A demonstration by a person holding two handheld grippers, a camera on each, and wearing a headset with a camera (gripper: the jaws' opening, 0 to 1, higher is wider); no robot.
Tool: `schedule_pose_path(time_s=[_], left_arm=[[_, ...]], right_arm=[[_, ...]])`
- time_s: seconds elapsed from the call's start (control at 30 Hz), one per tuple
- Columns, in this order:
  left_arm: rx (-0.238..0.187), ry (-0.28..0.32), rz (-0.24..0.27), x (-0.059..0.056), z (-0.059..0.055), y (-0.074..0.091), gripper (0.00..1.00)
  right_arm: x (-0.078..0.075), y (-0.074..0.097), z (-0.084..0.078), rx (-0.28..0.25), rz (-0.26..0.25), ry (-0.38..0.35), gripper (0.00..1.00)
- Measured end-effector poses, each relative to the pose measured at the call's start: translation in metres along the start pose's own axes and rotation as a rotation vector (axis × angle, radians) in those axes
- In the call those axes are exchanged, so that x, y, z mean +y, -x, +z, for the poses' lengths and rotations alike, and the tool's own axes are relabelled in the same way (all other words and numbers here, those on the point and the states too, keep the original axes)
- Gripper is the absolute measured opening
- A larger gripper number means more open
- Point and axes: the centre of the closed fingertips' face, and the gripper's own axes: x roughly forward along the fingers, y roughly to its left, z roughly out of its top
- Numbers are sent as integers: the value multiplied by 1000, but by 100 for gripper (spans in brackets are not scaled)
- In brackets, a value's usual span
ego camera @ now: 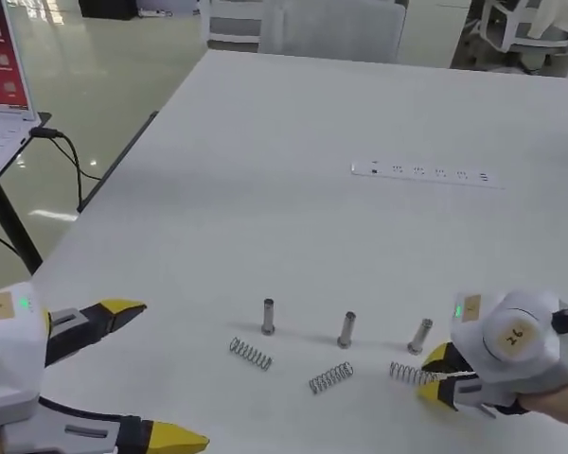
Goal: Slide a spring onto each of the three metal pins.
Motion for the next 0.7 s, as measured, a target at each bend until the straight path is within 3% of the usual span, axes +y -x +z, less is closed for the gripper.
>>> schedule_pose_path(time_s=[0.27, 0.5, 0.7], left_arm=[[3, -22, -15, -3, 8, -4, 98], [9, -32, -63, -17, 11, -10, 97], [21, -35, -138, -34, 14, -19, 95]], right_arm=[[-2, 1, 0, -11, 7, 28, 8], [3, 11, 2, -30, 7, 65, 8], [8, 22, 5, -60, 3, 75, 8]])
